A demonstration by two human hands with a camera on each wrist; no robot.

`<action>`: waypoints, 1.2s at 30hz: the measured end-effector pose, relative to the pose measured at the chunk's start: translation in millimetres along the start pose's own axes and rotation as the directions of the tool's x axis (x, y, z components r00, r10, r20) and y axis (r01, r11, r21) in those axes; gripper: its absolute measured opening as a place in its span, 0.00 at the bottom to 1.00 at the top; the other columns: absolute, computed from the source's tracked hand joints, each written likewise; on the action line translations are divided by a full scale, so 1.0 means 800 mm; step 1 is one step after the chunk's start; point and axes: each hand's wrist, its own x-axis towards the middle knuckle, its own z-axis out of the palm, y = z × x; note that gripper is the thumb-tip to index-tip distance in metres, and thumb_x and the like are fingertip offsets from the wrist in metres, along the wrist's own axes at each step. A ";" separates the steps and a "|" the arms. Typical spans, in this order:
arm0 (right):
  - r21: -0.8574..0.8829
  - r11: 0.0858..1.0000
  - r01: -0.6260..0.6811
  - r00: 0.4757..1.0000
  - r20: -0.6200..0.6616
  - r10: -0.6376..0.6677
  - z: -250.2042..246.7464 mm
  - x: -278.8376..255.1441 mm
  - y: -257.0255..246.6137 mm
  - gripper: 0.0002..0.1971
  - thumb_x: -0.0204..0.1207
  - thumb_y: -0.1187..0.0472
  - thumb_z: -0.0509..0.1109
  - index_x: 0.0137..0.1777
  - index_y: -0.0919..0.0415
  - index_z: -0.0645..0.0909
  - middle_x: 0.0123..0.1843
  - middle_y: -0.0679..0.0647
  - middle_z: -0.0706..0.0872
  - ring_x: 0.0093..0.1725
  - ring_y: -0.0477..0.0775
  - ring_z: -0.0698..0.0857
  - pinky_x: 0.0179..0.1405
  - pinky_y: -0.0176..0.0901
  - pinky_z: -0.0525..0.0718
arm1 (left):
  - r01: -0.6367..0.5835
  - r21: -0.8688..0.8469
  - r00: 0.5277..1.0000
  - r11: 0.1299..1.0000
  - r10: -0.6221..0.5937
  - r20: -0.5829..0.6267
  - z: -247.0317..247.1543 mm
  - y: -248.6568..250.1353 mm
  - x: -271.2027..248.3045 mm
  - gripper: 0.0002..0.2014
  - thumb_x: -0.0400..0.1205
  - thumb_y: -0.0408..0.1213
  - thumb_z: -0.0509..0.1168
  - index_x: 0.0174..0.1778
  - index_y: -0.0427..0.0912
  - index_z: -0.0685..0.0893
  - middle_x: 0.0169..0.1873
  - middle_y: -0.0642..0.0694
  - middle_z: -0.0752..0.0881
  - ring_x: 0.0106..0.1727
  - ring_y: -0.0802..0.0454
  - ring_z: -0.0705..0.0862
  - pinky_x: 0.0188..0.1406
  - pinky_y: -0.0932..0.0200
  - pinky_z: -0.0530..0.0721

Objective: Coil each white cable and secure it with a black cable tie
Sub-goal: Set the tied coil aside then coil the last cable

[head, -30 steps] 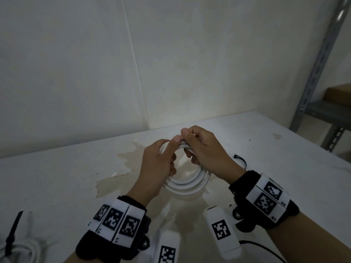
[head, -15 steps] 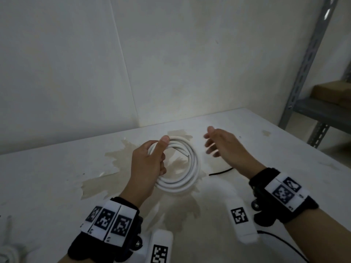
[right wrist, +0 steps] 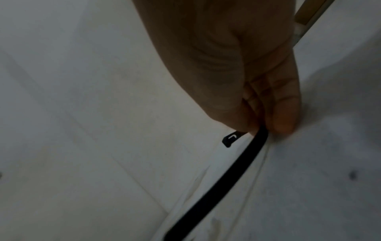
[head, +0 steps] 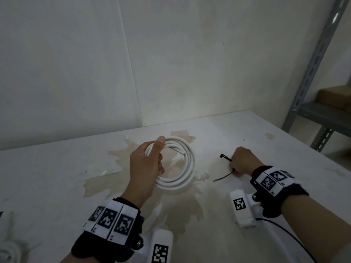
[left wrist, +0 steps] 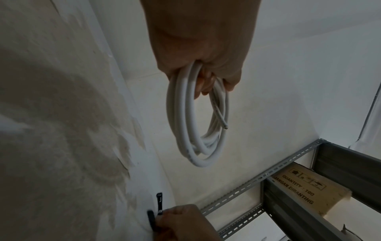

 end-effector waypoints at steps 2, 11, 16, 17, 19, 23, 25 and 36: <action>0.129 0.990 0.056 0.998 -0.021 -0.054 0.002 -0.005 -0.011 0.05 0.70 0.72 0.66 0.35 0.73 0.80 0.32 0.63 0.83 0.32 0.60 0.83 0.30 0.44 0.83 | -0.014 0.005 1.000 1.000 0.014 -0.018 -0.005 0.001 0.001 0.13 0.80 0.42 0.65 0.32 0.39 0.79 0.12 0.55 0.69 0.14 0.59 0.63 0.14 0.67 0.66; 0.567 0.610 0.554 0.829 -0.307 -0.468 -0.002 -0.120 -0.112 0.04 0.80 0.63 0.63 0.46 0.53 0.78 0.35 0.51 0.79 0.23 0.46 0.82 0.22 0.32 0.79 | -0.077 0.022 0.986 0.997 0.080 -0.143 -0.034 0.008 0.004 0.13 0.80 0.43 0.66 0.32 0.40 0.79 0.12 0.55 0.70 0.14 0.59 0.64 0.15 0.67 0.67; 0.583 0.580 0.569 0.801 -0.232 -0.552 0.018 -0.164 -0.148 0.08 0.76 0.66 0.69 0.53 0.59 0.83 0.30 0.52 0.82 0.18 0.41 0.80 0.22 0.28 0.78 | -0.151 0.087 0.961 0.985 0.167 -0.220 -0.050 0.013 0.000 0.13 0.80 0.43 0.65 0.33 0.40 0.79 0.16 0.53 0.72 0.14 0.59 0.67 0.16 0.66 0.69; 0.618 0.580 0.531 0.824 -0.220 -0.522 0.022 -0.167 -0.154 0.09 0.74 0.67 0.70 0.53 0.60 0.81 0.29 0.54 0.82 0.17 0.41 0.79 0.20 0.30 0.78 | -0.173 0.102 0.952 0.980 0.193 -0.236 -0.052 0.014 -0.002 0.13 0.80 0.43 0.65 0.33 0.40 0.80 0.18 0.51 0.72 0.14 0.59 0.68 0.16 0.66 0.70; 0.683 0.567 0.460 0.869 -0.215 -0.446 0.028 -0.170 -0.166 0.10 0.72 0.70 0.71 0.51 0.62 0.75 0.28 0.57 0.81 0.14 0.43 0.78 0.17 0.33 0.78 | -0.223 0.130 0.933 0.966 0.250 -0.258 -0.054 0.016 -0.006 0.12 0.80 0.44 0.64 0.35 0.41 0.80 0.21 0.48 0.74 0.16 0.60 0.71 0.17 0.65 0.72; 0.813 0.436 0.386 0.905 -0.242 -0.350 0.033 -0.175 -0.187 0.13 0.71 0.72 0.70 0.44 0.58 0.68 0.36 0.66 0.83 0.14 0.46 0.79 0.15 0.35 0.78 | -0.291 0.186 0.907 0.938 0.333 -0.259 -0.052 0.019 -0.020 0.09 0.79 0.45 0.64 0.37 0.44 0.81 0.26 0.49 0.79 0.21 0.61 0.75 0.21 0.65 0.76; 0.843 0.360 0.399 0.901 -0.288 -0.325 0.034 -0.181 -0.193 0.15 0.71 0.72 0.71 0.40 0.57 0.67 0.36 0.66 0.83 0.14 0.47 0.80 0.16 0.37 0.80 | -0.287 0.154 0.911 0.946 0.319 -0.263 -0.053 0.020 -0.026 0.09 0.80 0.44 0.64 0.39 0.43 0.81 0.26 0.49 0.78 0.19 0.61 0.73 0.18 0.64 0.74; 0.948 0.077 0.310 0.905 -0.269 -0.330 0.042 -0.209 -0.195 0.09 0.69 0.72 0.74 0.39 0.63 0.76 0.34 0.59 0.88 0.30 0.52 0.89 0.33 0.37 0.87 | -0.158 -0.054 0.964 0.986 0.143 -0.224 -0.060 0.032 -0.045 0.10 0.82 0.40 0.62 0.36 0.43 0.81 0.15 0.55 0.72 0.18 0.59 0.69 0.18 0.64 0.72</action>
